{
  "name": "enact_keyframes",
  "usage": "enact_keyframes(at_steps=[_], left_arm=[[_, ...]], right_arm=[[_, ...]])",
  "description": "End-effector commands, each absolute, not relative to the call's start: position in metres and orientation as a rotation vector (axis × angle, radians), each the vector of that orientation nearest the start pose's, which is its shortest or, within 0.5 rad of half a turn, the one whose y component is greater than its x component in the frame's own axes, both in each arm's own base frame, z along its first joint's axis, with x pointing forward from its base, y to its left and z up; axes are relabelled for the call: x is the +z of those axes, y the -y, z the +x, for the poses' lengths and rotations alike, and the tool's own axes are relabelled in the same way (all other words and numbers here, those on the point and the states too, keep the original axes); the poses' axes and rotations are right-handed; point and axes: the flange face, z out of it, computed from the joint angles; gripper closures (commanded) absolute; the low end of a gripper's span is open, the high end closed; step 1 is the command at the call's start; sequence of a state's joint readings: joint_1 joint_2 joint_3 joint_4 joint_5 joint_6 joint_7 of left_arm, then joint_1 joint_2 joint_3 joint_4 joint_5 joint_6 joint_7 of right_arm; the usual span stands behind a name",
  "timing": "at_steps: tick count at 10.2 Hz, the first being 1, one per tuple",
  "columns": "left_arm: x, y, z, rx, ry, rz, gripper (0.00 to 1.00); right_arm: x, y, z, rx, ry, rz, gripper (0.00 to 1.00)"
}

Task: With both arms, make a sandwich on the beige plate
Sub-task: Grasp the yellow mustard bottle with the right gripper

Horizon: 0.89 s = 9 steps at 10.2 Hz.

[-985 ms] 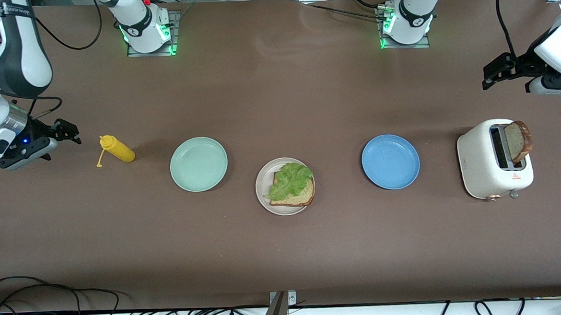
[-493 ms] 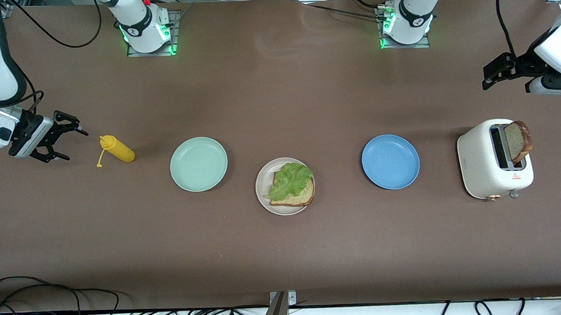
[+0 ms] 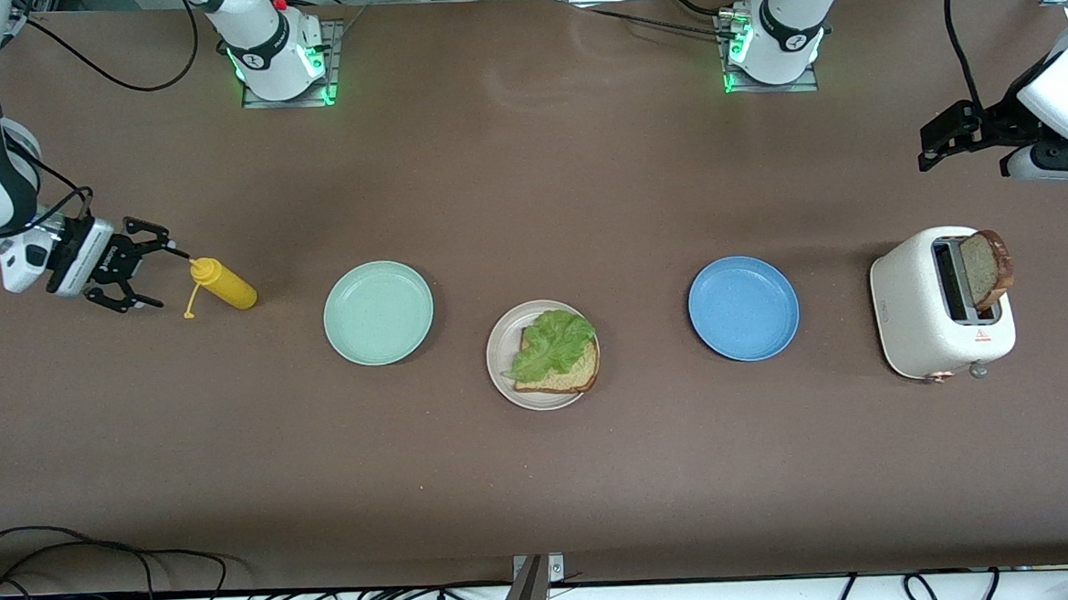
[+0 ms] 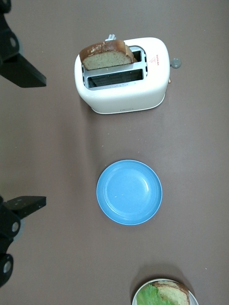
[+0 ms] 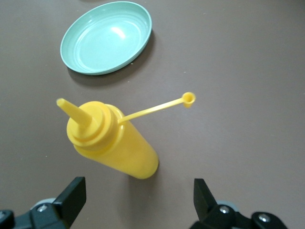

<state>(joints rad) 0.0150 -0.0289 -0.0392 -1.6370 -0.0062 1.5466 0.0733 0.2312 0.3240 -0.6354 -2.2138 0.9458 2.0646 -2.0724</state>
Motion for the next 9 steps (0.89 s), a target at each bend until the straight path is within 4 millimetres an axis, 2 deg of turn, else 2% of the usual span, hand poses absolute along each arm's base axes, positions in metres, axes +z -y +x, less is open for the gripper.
enact_keyframes(at_steps=[1,4,8,9], left_arm=[[0.612,0.014,0.540,0.101,-0.151,-3.166,0.00],[0.612,0.015,0.540,0.101,-0.153,-3.166,0.00],[0.611,0.015,0.540,0.103,-0.153,-3.166,0.00],[0.611,0.014,0.540,0.103,-0.151,-3.166,0.00]], right_arm=[[0.213,0.168,0.489,-0.600,1.302,-2.210,0.00],[0.181,0.162,0.483,-0.661,1.298,-2.129,0.00],[0.173,0.136,0.494,-0.677,1.306,-2.075,0.02],[0.171,0.131,0.498,-0.682,1.307,-2.069,0.19]])
